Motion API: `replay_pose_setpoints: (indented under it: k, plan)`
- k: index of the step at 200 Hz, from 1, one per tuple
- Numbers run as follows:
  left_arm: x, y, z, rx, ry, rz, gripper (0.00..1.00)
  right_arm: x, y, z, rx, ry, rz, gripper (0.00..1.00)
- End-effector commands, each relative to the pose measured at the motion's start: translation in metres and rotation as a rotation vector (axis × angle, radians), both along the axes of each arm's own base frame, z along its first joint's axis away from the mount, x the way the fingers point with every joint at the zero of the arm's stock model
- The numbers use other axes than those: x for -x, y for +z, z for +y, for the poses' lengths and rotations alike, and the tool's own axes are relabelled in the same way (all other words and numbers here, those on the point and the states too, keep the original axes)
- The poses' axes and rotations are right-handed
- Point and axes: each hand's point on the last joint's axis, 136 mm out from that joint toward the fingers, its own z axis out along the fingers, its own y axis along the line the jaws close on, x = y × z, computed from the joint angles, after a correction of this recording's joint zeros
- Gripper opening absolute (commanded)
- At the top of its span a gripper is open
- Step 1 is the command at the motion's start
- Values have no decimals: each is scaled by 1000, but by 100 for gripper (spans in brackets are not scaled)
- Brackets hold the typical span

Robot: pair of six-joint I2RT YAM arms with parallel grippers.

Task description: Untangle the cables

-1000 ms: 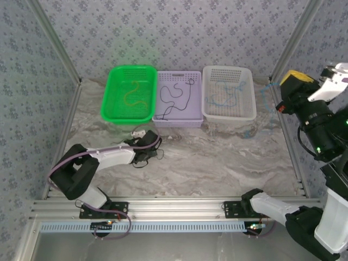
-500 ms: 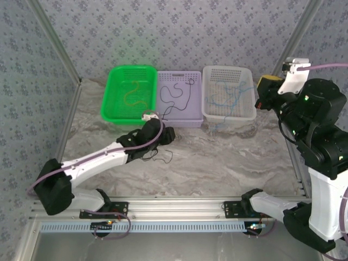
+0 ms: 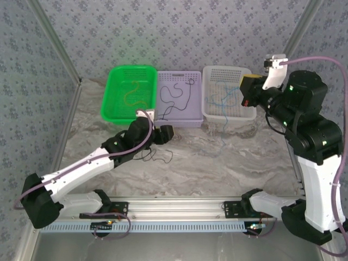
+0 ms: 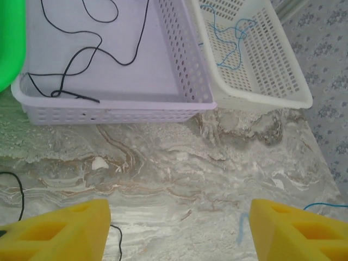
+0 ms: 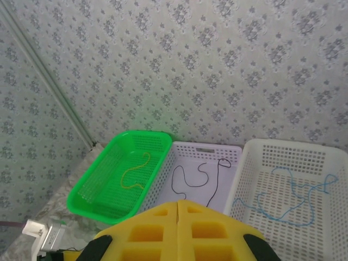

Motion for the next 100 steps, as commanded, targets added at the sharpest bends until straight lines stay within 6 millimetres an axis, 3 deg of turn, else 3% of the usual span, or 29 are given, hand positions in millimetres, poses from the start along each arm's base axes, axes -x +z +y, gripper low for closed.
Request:
replay_pose_setpoints:
  k: [1, 34, 100]
  plan:
    - [8, -8, 0, 10, -35, 9, 67, 3, 14, -1, -19, 9, -45, 0]
    - [18, -22, 1, 11, -49, 37, 67, -6, 31, -14, -12, -51, -91, 0]
    - [34, -14, 27, -1, -29, 17, 67, -54, 77, -41, -48, -155, -197, 0]
